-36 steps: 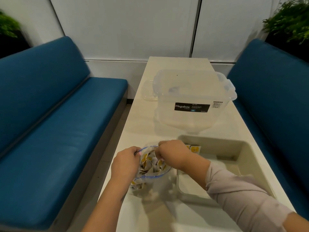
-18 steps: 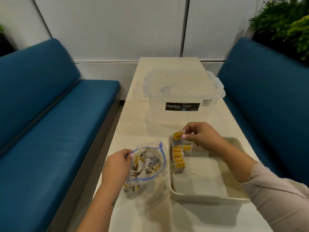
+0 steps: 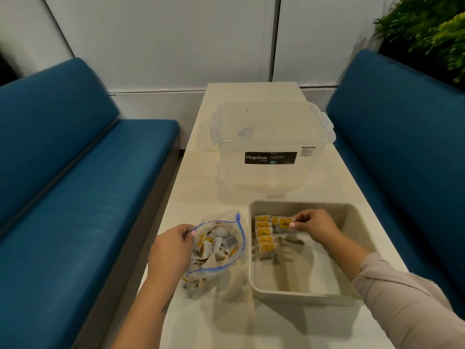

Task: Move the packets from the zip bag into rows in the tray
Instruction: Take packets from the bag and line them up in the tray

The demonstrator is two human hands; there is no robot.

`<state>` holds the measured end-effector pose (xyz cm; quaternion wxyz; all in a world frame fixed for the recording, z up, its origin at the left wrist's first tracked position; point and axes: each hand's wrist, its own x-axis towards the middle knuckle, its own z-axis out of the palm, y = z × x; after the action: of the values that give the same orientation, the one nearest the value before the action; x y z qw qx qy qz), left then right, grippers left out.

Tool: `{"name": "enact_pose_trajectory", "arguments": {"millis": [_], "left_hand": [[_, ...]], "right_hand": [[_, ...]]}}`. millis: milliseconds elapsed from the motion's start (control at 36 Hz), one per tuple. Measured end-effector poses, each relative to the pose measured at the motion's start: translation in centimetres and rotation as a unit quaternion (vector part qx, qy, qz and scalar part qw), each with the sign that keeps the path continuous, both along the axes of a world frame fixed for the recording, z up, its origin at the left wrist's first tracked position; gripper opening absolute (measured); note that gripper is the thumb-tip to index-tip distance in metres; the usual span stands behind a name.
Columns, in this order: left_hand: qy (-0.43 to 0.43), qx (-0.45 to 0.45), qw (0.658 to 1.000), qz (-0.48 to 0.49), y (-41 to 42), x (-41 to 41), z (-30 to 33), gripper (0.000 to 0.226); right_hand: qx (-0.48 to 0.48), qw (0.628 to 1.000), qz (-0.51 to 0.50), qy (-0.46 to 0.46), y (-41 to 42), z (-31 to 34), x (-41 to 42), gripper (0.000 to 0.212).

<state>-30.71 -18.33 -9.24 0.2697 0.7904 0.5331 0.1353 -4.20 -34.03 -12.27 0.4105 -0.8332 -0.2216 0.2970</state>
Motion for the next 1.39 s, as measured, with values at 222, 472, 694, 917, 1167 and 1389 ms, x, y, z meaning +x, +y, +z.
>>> {"name": "enact_pose_trajectory", "arguments": {"millis": [222,472,694,917,1167,1389], "left_hand": [[-0.005,0.005,1.000,-0.001,-0.1,0.1,0.1,0.024],[-0.008,-0.001,1.000,0.000,-0.2,0.2,0.1,0.024],[-0.002,0.005,1.000,-0.006,-0.3,0.2,0.1,0.025],[-0.001,-0.001,1.000,-0.007,-0.2,0.1,0.0,0.024],[-0.002,0.000,1.000,-0.006,-0.1,0.1,0.1,0.024],[-0.006,0.003,1.000,-0.008,-0.1,0.0,0.2,0.024]], "right_hand": [[-0.012,0.998,-0.031,0.044,0.6,-1.5,-0.5,0.017],[-0.019,0.998,-0.043,0.032,1.0,-2.4,-0.5,0.014],[-0.022,0.998,-0.058,0.025,1.4,-2.5,-0.5,0.012],[-0.033,0.998,-0.057,0.013,1.6,-2.4,-0.8,0.012],[-0.100,0.993,-0.050,-0.034,0.8,-0.9,-1.3,0.030],[0.032,0.983,0.063,-0.168,3.1,5.4,-5.5,0.016]]}}
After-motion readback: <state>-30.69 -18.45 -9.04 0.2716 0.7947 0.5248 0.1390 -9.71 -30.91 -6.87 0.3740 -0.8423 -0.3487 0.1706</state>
